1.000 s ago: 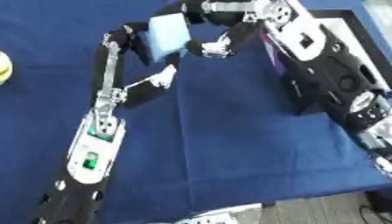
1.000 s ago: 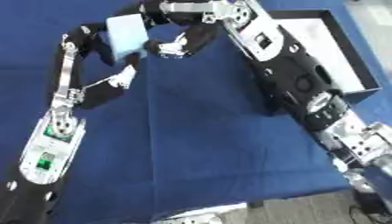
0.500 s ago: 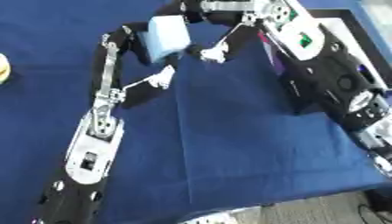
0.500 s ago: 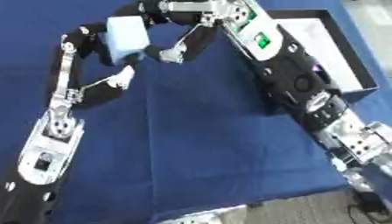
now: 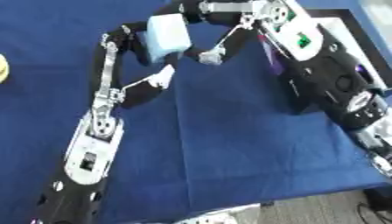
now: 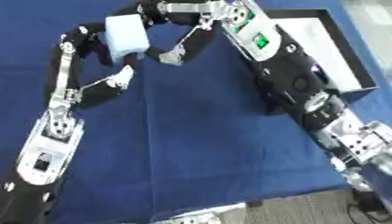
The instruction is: Pick up the objects with one hand, pass them to the other hand, and then place them into the box on the other side of the table.
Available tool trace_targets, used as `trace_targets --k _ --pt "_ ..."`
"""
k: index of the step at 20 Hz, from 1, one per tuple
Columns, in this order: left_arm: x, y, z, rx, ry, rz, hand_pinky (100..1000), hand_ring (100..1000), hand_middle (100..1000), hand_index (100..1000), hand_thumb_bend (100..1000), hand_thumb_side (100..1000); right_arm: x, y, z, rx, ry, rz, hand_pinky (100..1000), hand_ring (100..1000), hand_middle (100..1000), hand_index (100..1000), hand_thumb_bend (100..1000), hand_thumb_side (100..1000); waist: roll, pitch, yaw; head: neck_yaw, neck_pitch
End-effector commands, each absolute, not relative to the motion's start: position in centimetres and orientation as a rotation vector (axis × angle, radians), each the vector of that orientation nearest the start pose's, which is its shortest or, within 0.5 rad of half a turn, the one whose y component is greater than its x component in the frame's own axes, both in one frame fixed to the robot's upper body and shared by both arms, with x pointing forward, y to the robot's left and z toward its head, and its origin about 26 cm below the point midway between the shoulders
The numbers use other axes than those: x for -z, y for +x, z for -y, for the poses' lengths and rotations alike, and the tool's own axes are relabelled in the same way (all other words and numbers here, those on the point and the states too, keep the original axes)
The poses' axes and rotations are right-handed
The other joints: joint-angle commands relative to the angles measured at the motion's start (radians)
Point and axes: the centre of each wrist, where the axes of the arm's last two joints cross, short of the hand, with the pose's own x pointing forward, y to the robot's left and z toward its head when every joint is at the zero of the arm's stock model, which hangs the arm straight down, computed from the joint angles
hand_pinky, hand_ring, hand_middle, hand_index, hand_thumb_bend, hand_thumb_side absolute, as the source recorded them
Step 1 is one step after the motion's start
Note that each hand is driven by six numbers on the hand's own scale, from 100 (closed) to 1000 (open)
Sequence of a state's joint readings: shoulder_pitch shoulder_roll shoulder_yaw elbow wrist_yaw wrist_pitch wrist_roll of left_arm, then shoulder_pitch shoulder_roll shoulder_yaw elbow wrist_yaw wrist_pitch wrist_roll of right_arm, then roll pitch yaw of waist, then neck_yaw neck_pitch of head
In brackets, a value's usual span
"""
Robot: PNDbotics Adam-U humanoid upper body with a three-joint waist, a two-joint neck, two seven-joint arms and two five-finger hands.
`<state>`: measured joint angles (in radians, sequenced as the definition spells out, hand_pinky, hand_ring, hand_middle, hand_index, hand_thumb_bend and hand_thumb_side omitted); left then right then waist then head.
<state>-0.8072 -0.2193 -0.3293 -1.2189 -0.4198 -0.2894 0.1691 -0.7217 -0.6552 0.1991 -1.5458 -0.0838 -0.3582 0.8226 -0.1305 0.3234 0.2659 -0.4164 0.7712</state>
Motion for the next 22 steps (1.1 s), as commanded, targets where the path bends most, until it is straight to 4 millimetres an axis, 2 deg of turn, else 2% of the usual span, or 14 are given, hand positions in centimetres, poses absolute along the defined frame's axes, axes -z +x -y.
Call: trace_targets --k 1,2,7,15,22 --pt "-16.76 37.32 2.03 0.673 -0.199 2.41 607 334 253 478 165 155 -27.19 38.98 28.24 -1.885 0.062 1.92 878 1000 970 1000 100 192 -0.006 -0.004 -0.003 -0.003 -0.001" --pt "-16.74 37.32 2.04 0.677 -0.199 2.41 607 333 253 479 169 152 -27.19 38.98 28.2 -1.883 0.065 1.919 878 1000 971 1000 100 254 -0.006 -0.003 -0.003 -0.003 -0.001" --pt "-16.59 37.32 2.1 0.685 -0.192 2.404 605 330 248 483 173 150 -27.2 38.99 28.11 -1.885 0.065 1.919 881 1000 973 1000 100 358 -0.005 -0.001 -0.004 -0.005 -0.001" --pt "-16.56 37.24 2.22 0.692 -0.196 2.402 603 328 242 489 174 148 -27.18 39.09 28.14 -1.886 0.059 1.921 880 1000 971 1000 100 452 -0.004 -0.001 -0.005 -0.008 -0.001" --pt "-16.9 37.01 2.31 0.692 -0.22 2.412 603 329 232 495 176 143 -27.16 39.22 28.3 -1.894 0.043 1.921 876 1000 969 1000 100 482 -0.002 -0.001 -0.007 -0.01 -0.001"
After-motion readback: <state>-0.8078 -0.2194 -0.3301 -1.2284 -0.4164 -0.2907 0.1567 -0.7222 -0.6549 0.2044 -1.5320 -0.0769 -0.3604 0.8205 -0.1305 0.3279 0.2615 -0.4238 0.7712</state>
